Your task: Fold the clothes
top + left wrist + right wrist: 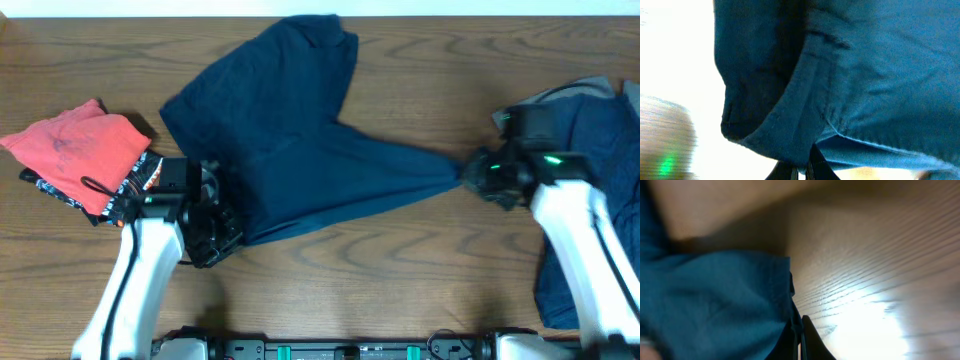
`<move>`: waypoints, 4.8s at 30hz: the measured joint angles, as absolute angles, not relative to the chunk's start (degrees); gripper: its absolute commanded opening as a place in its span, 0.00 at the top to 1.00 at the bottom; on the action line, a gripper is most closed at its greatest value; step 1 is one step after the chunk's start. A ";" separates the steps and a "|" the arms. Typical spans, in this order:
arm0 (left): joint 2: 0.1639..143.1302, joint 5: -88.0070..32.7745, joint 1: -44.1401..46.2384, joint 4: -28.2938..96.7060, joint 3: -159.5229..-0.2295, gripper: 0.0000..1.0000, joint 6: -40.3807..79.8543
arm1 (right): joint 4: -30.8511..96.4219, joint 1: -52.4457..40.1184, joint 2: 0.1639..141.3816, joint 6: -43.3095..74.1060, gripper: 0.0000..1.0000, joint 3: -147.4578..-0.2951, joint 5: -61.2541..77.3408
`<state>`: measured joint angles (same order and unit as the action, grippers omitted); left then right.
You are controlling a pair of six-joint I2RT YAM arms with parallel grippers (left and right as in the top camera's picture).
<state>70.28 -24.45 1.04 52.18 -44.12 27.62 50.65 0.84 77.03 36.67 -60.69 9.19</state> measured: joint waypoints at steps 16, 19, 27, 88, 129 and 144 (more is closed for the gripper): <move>35.79 -25.96 12.19 58.04 -48.84 0.94 29.30 | 58.85 5.13 59.48 21.61 0.99 -74.78 2.96; 35.11 -21.85 12.36 54.74 -49.34 0.94 32.16 | 53.28 4.99 60.42 18.24 0.99 -75.22 5.56; 46.87 -8.80 12.58 45.47 -49.67 0.94 36.56 | 37.23 1.67 73.03 13.76 0.99 -75.37 12.86; 96.77 -5.61 8.62 24.05 -51.51 0.38 35.90 | 18.26 -5.04 100.40 14.15 0.39 -49.84 26.61; 96.77 -4.95 8.36 26.13 -51.75 0.37 35.73 | 10.52 -27.09 93.54 10.44 0.37 -55.22 28.18; 96.77 -4.95 8.36 26.13 -51.75 0.37 35.73 | 16.27 -4.08 78.30 7.94 0.40 -61.71 18.96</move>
<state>96.77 -4.95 8.36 26.13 -51.75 35.73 16.27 -4.08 78.30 7.94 -61.71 18.96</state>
